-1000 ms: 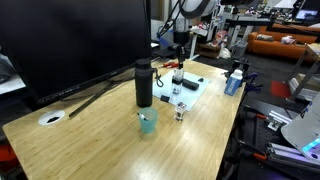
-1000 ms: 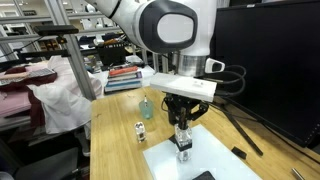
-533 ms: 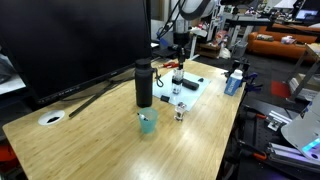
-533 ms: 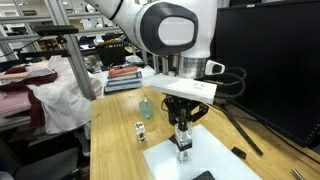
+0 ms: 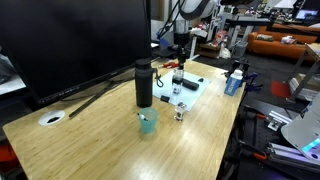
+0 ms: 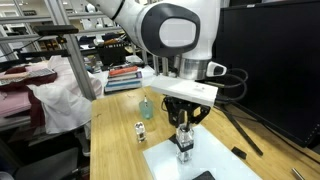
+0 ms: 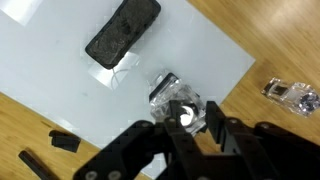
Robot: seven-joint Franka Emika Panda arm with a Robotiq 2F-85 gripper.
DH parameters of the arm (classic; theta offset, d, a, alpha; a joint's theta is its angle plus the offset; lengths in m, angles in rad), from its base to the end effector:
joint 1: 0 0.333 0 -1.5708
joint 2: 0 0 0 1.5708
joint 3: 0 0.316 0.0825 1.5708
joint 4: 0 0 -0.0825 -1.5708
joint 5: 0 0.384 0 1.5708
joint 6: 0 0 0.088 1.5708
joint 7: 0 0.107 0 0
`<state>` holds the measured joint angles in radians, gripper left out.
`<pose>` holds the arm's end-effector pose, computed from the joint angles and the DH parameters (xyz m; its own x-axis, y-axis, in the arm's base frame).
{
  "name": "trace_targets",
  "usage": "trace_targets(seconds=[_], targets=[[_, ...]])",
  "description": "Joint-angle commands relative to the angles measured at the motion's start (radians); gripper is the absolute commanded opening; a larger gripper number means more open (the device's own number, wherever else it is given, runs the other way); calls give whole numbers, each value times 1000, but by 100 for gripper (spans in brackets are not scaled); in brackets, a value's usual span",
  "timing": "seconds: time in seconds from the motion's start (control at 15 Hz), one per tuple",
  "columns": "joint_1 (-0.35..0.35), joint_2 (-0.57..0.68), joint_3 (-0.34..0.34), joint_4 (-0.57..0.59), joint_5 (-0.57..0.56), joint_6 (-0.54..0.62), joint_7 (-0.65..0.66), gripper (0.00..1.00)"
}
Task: Put the silver object on top of the glass object on the white board
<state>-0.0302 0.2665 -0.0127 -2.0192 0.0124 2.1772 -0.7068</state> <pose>0.5823 -0.0243 0.3108 0.7879 0.6108 -0.0784 0.6063 -0.7917 -0.0749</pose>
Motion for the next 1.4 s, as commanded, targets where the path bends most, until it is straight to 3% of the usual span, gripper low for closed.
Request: trace_targets(seconds=[0.0,0.33,0.8,1.33], targets=[[-30,0,28,7,33,-29,-44,66],[-28,-20,33,-3,44,-38,-65,98],[-18,-92,37,-18,42,-72,-64,100],[-10,-52,32,-1,18,-47,-36,100]])
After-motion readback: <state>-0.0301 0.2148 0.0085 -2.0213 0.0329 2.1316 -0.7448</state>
